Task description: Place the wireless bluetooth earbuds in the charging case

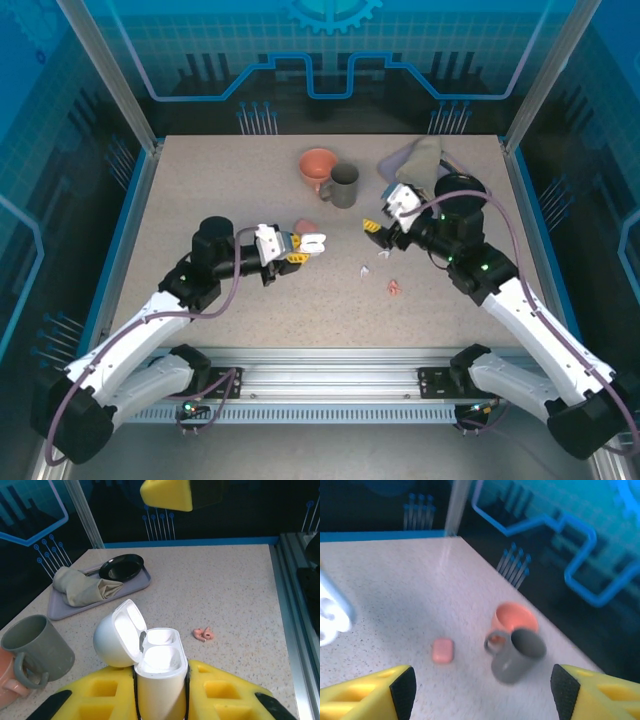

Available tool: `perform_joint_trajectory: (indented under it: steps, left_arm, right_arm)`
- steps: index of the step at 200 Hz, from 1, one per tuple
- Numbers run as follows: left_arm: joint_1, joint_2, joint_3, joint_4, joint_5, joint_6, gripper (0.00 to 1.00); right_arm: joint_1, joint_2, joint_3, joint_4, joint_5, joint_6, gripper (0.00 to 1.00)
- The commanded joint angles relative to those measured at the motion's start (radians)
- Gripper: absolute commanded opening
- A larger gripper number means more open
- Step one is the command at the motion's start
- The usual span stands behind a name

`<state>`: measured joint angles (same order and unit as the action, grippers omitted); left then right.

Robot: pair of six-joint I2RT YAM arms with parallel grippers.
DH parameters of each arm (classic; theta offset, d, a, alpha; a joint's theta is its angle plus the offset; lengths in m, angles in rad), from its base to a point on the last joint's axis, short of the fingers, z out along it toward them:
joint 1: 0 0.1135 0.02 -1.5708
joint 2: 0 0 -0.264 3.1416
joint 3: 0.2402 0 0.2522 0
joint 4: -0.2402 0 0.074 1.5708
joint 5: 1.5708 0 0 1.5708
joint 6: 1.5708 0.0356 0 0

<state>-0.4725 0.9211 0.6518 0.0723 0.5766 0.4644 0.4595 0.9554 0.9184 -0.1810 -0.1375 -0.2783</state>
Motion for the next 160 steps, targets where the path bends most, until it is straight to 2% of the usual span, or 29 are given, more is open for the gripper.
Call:
perform_joint_trajectory:
  steps: [1,33,71,79,104,160]
  left_arm:
    - [-0.008,-0.037,-0.034,0.123,0.002,-0.072,0.00]
    - [-0.008,-0.085,-0.066,0.183,-0.004,-0.124,0.00]
    - [-0.006,-0.144,-0.073,0.164,-0.007,-0.140,0.00]
    - [-0.008,-0.154,-0.075,0.156,-0.007,-0.140,0.00]
    - [-0.008,-0.181,-0.076,0.125,-0.012,-0.139,0.00]
    - [-0.007,-0.205,-0.086,0.115,-0.023,-0.138,0.00]
  right_arm:
    - [-0.095,0.010,0.030,-0.179,-0.007,0.276,0.74]
    - [-0.203,0.096,0.024,-0.293,-0.100,0.438,0.71]
    - [-0.220,0.263,0.013,-0.341,-0.099,0.484,0.70]
    - [-0.220,0.306,0.022,-0.349,-0.099,0.484,0.67]
    - [-0.205,0.436,0.055,-0.361,-0.119,0.472,0.60]
    - [-0.092,0.627,0.107,-0.356,-0.080,0.470,0.59]
